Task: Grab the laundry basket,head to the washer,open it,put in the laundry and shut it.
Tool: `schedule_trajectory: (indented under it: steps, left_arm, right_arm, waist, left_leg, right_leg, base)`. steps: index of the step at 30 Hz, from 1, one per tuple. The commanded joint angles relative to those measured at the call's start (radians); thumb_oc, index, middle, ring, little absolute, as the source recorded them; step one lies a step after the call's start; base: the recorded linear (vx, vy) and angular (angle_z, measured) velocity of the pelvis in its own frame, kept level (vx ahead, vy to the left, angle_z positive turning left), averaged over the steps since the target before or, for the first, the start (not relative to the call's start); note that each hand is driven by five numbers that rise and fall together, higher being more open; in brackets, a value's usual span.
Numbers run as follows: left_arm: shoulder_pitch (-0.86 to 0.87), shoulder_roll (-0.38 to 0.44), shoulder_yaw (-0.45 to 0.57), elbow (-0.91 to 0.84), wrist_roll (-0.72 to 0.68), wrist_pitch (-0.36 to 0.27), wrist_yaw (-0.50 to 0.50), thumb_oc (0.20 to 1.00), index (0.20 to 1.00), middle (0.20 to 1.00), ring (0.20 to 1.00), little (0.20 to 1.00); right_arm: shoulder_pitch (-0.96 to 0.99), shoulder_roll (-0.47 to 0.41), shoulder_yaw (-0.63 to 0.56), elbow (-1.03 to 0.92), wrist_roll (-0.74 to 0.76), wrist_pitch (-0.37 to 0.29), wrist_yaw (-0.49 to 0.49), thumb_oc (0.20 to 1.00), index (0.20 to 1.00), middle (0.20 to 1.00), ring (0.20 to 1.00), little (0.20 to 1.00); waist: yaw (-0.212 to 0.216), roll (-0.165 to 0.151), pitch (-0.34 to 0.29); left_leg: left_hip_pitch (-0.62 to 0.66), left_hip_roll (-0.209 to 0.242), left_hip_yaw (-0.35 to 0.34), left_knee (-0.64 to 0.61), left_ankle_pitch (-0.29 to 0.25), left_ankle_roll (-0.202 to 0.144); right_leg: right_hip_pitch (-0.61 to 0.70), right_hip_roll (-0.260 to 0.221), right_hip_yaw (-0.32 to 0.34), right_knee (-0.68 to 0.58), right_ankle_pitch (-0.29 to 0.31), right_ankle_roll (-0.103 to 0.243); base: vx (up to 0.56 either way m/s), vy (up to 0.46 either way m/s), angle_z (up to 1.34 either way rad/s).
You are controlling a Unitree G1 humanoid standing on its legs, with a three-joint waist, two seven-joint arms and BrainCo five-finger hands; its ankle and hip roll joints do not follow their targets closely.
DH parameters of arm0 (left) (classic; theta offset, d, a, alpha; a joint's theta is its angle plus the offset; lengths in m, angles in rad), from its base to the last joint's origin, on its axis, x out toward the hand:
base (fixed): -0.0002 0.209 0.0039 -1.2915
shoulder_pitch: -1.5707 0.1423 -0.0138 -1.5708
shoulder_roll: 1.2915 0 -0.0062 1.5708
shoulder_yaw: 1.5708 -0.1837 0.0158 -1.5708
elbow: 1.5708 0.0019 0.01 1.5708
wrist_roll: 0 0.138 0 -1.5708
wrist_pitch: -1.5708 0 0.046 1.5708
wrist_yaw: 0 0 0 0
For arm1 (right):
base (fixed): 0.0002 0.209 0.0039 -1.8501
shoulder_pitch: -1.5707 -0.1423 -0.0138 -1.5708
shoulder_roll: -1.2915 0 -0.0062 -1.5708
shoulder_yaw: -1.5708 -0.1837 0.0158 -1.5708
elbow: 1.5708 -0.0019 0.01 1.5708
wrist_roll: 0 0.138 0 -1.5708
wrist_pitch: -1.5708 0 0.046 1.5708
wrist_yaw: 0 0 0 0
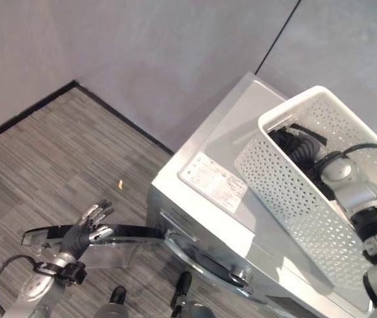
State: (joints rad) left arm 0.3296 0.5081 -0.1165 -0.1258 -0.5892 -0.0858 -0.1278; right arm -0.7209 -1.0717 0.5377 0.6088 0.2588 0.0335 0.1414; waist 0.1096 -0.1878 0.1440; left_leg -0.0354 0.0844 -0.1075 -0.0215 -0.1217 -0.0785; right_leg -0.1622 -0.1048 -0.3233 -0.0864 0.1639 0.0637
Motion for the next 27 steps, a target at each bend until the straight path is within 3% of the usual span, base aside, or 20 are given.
schedule_trajectory:
  steps: [1,6,7,8,9,12,19,24,27]
  left_arm:
    - [-0.028,0.021,-0.043,0.015,-0.006,-0.011,0.038,1.0,1.0,1.0,1.0,1.0]
    - [-0.048,0.013,-0.059,0.014,-0.006,-0.014,0.04,1.0,1.0,1.0,1.0,1.0]
    - [-0.05,0.011,-0.063,0.014,-0.006,-0.014,0.039,1.0,1.0,1.0,1.0,1.0]
    - [-0.051,0.011,-0.068,0.014,-0.006,-0.015,0.037,1.0,1.0,1.0,1.0,1.0]
    - [-0.051,0.011,-0.07,0.013,-0.004,-0.015,0.034,1.0,1.0,1.0,1.0,1.0]
    - [-0.059,0.013,-0.083,0.014,-0.01,-0.015,0.027,1.0,1.0,1.0,1.0,1.0]
    - [-0.073,0.011,-0.077,0.015,-0.003,-0.017,0.037,1.0,1.0,1.0,1.0,1.0]
    - [-0.06,0.002,-0.044,0.019,0.0,-0.015,0.048,1.0,1.0,1.0,1.0,1.0]
    - [-0.051,-0.007,-0.013,0.019,0.011,-0.014,0.049,1.0,1.0,1.0,1.0,1.0]
  right_arm:
    - [-0.137,0.015,0.103,0.098,0.004,-0.004,-0.02,1.0,1.0,1.0,1.0,1.0]
    - [-0.123,0.052,0.151,0.15,-0.025,0.017,0.029,1.0,1.0,1.0,1.0,1.0]
    - [-0.108,0.052,0.159,0.129,-0.026,0.017,0.048,0.862,0.862,0.862,0.862,0.862]
    - [-0.09,0.046,0.16,0.111,-0.024,0.02,0.056,0.489,0.489,0.489,0.489,0.489]
    - [-0.074,0.041,0.16,0.093,-0.021,0.023,0.067,0.2,0.2,0.2,0.2,0.2]
    - [-0.022,0.043,0.167,0.044,-0.003,0.018,0.093,0.2,0.2,0.2,0.2,0.2]
    - [-0.003,0.019,0.079,0.023,0.025,0.001,0.041,0.2,0.2,0.2,0.2,0.2]
    - [0.032,-0.023,-0.046,-0.054,0.034,-0.013,-0.015,0.2,0.2,0.2,0.2,0.2]
    - [0.08,-0.095,-0.17,-0.134,0.025,-0.036,-0.067,0.2,0.2,0.2,0.2,0.2]
  waist:
    - [0.045,0.055,0.043]
    - [0.055,0.064,0.06]
    - [0.059,0.067,0.064]
    - [0.057,0.065,0.064]
    - [0.057,0.064,0.065]
    - [0.055,0.054,0.063]
    - [0.04,0.041,0.036]
    - [0.025,0.033,0.015]
    - [0.003,0.027,-0.008]
  left_leg:
    - [-0.047,0.088,0.049,-0.065,0.147,-0.008]
    - [-0.086,0.091,0.03,-0.065,0.165,-0.011]
    - [-0.085,0.096,0.028,-0.063,0.161,-0.014]
    - [-0.092,0.094,0.023,-0.065,0.168,-0.013]
    - [-0.092,0.095,0.02,-0.065,0.167,-0.013]
    - [-0.09,0.1,0.015,-0.065,0.164,-0.014]
    - [-0.054,0.099,0.024,-0.066,0.146,-0.013]
    - [-0.02,0.092,0.043,-0.066,0.126,-0.007]
    - [0.013,0.085,0.062,-0.066,0.107,-0.001]
  right_leg:
    - [0.035,-0.002,-0.018,0.058,-0.153,0.058]
    - [0.012,-0.002,-0.037,0.072,-0.166,0.05]
    - [0.014,0.003,-0.04,0.077,-0.174,0.048]
    - [0.011,0.0,-0.046,0.077,-0.173,0.047]
    - [0.012,0.002,-0.048,0.079,-0.176,0.046]
    - [0.019,0.008,-0.055,0.077,-0.182,0.046]
    - [0.053,0.01,-0.046,0.065,-0.182,0.048]
    - [0.08,0.009,-0.029,0.052,-0.178,0.052]
    - [0.104,0.006,-0.01,0.046,-0.171,0.057]
  base:
    - [-0.05,-0.024,0.17]
    - [-0.03,-0.037,0.13]
    - [0.0,-0.029,0.17]
    - [0.01,-0.043,0.13]
    - [0.01,-0.052,0.07]
    - [0.02,-0.048,0.07]
    - [0.01,0.001,0.01]
    - [0.02,0.042,-0.1]
    - [0.02,0.059,-0.18]
